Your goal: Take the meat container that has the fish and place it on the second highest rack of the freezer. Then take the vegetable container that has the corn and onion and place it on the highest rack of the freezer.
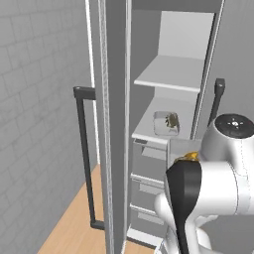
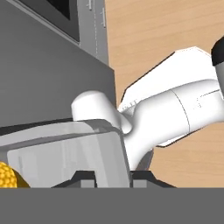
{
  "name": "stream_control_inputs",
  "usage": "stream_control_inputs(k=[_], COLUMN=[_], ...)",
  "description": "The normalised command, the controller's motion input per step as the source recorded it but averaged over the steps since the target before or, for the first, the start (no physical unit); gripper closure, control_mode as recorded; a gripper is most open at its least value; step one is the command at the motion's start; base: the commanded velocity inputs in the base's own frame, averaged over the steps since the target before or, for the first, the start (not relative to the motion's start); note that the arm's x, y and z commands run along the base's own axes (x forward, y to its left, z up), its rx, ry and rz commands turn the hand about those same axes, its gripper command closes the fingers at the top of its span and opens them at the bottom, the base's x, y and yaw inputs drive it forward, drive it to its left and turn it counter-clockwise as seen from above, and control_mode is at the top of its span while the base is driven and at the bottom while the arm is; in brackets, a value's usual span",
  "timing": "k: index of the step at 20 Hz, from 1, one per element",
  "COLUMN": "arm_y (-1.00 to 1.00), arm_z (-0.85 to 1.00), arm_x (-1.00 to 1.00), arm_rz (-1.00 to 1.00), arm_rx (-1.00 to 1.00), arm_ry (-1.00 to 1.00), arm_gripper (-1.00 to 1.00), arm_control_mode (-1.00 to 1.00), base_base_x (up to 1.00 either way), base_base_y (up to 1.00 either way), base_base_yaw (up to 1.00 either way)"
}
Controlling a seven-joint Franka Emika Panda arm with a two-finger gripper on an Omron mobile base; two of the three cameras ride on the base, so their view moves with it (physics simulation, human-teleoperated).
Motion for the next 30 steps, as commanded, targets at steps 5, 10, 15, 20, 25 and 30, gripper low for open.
stream_control_inputs(k=[5,10,15,20,25,30], arm_y=[-0.09,-0.01,-0.15,-0.23,-0.09,-0.12], arm_z=[0.55,0.55,0.48,0.44,0.63,0.47], arm_x=[0.18,0.93,1.00,1.00,0.99,0.54], arm_rz=[0.01,0.07,0.07,0.03,0.01,0.00], arm_rx=[0.06,0.01,0.00,0.00,0.00,-0.05], arm_ry=[-0.37,-0.26,0.01,0.00,0.00,0.00], arm_gripper=[1.00,1.00,1.00,1.00,1.00,1.00], arm_control_mode=[-1.00,-1.00,-1.00,-1.00,-1.00,-1.00], base_base_x=[0.00,0.00,0.00,0.00,0.00,0.00], base_base_y=[0.00,0.00,0.00,0.00,0.00,0.00], base_base_yaw=[0.00,0.00,0.00,0.00,0.00,0.00])
